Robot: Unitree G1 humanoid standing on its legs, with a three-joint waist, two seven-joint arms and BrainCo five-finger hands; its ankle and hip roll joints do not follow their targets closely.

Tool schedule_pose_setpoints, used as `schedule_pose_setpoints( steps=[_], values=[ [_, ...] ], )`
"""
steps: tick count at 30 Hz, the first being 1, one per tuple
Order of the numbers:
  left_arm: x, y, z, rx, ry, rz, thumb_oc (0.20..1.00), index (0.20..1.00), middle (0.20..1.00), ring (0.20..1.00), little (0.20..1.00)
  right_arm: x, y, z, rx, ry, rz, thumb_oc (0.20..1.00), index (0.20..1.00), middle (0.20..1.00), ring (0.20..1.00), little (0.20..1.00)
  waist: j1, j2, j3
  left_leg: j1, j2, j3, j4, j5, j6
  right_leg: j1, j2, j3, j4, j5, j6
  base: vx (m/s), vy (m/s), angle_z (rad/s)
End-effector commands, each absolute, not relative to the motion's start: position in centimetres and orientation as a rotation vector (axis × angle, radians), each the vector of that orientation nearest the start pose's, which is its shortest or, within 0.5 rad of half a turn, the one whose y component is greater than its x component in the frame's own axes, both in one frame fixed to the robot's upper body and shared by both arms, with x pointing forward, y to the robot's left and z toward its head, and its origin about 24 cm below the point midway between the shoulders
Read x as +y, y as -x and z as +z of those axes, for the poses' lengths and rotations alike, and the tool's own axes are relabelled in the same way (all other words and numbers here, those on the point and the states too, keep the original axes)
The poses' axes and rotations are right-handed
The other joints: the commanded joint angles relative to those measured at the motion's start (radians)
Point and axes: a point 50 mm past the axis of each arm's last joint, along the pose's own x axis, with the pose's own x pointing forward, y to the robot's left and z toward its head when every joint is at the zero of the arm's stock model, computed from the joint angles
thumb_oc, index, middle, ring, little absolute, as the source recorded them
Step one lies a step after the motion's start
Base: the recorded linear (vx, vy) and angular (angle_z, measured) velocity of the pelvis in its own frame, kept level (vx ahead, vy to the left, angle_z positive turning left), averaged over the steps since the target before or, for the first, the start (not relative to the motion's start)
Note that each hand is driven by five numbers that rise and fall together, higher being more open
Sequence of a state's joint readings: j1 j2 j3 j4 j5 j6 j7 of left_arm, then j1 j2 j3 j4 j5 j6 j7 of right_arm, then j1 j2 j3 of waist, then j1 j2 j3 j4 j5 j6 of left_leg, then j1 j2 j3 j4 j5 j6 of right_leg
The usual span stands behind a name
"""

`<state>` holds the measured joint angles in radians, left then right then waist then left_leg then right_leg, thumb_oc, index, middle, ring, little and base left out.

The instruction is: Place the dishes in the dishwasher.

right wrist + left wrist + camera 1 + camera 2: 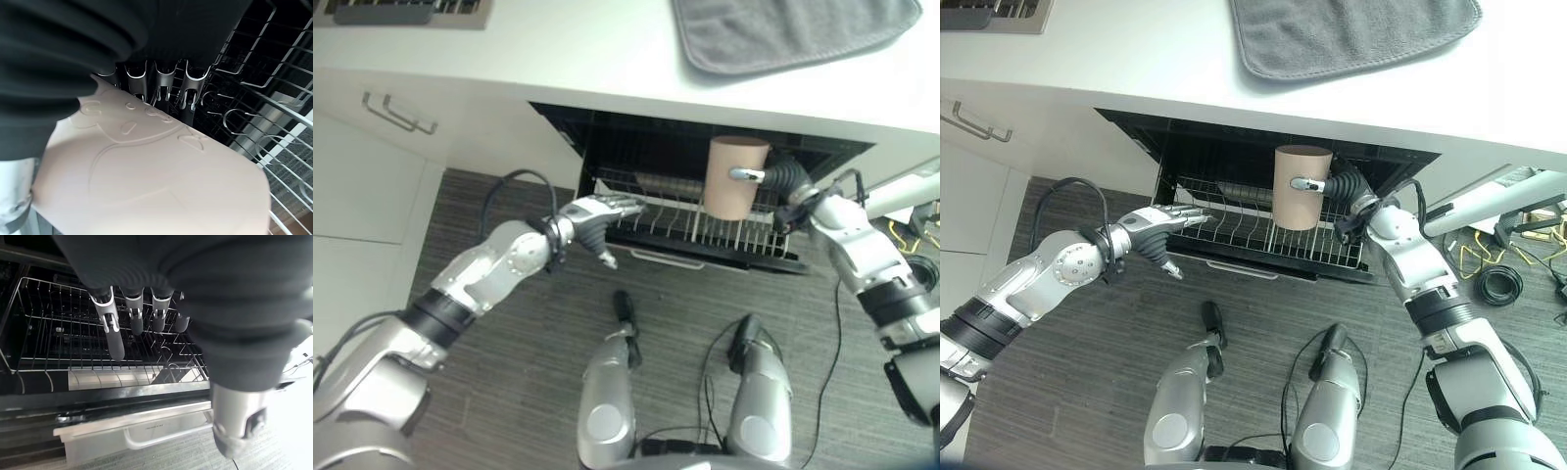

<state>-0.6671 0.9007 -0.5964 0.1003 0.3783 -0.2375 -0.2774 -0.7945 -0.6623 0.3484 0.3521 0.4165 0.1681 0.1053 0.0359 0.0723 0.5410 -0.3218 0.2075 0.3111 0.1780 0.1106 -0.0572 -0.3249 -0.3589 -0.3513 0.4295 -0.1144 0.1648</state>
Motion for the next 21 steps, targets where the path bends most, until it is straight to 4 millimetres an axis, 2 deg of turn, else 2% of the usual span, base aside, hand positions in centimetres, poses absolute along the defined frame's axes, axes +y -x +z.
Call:
schedule_pose_setpoints(
  steps=[1, 8, 11, 17, 21],
  values=[
    [14.9, -31.7, 18.1, -0.484, -1.548, -0.714, 1.0, 1.0, 1.0, 1.0, 1.0, -18.0, -37.9, 22.8, -0.234, 0.398, 0.217, 0.2, 0.2, 0.2, 0.2, 0.2, 0.027, -0.029, -0.021, -0.002, 0.023, 0.004, 0.076, -0.104, -0.034, -0.02, 0.004, 0.001, -0.018, 0.032, 0.013, 0.01, 0.061, 0.03],
    [12.9, -31.8, 19.6, -0.554, -1.6, -0.766, 1.0, 1.0, 1.0, 1.0, 1.0, -18.4, -39.5, 24.1, -0.217, 0.418, 0.126, 0.2, 0.2, 0.2, 0.2, 0.2, 0.043, -0.012, -0.021, -0.058, 0.01, -0.011, 0.067, -0.097, -0.032, -0.068, 0.004, 0.008, -0.026, 0.044, 0.017, 0.0, 0.052, 0.0],
    [12.7, -31.8, 20.1, -0.573, -1.608, -0.767, 1.0, 1.0, 1.0, 1.0, 1.0, -19.1, -39.9, 24.3, -0.207, 0.408, 0.078, 0.2, 0.2, 0.2, 0.2, 0.2, 0.051, -0.004, -0.021, -0.08, 0.004, -0.019, 0.065, -0.095, -0.031, -0.085, 0.006, 0.009, -0.026, 0.045, 0.017, 0.0, 0.0, 0.0],
    [12.2, -31.6, 20.8, -0.612, -1.607, -0.77, 1.0, 1.0, 1.0, 1.0, 1.0, -20.3, -40.6, 24.1, -0.181, 0.382, -0.016, 0.2, 0.2, 0.2, 0.2, 0.2, 0.067, 0.018, -0.021, -0.109, -0.01, -0.027, 0.053, -0.088, -0.029, -0.112, 0.002, 0.004, -0.023, 0.049, 0.017, 0.0, 0.02, 0.0],
    [11.7, -31.2, 21.1, -0.637, -1.602, -0.782, 1.0, 1.0, 1.0, 1.0, 1.0, -21.1, -40.9, 23.1, -0.155, 0.402, -0.055, 0.2, 0.2, 0.2, 0.2, 0.2, 0.077, 0.033, -0.021, -0.114, -0.017, -0.019, 0.039, -0.082, -0.028, -0.115, -0.01, -0.008, -0.028, 0.056, 0.019, 0.0, 0.0, 0.0]
  ],
)
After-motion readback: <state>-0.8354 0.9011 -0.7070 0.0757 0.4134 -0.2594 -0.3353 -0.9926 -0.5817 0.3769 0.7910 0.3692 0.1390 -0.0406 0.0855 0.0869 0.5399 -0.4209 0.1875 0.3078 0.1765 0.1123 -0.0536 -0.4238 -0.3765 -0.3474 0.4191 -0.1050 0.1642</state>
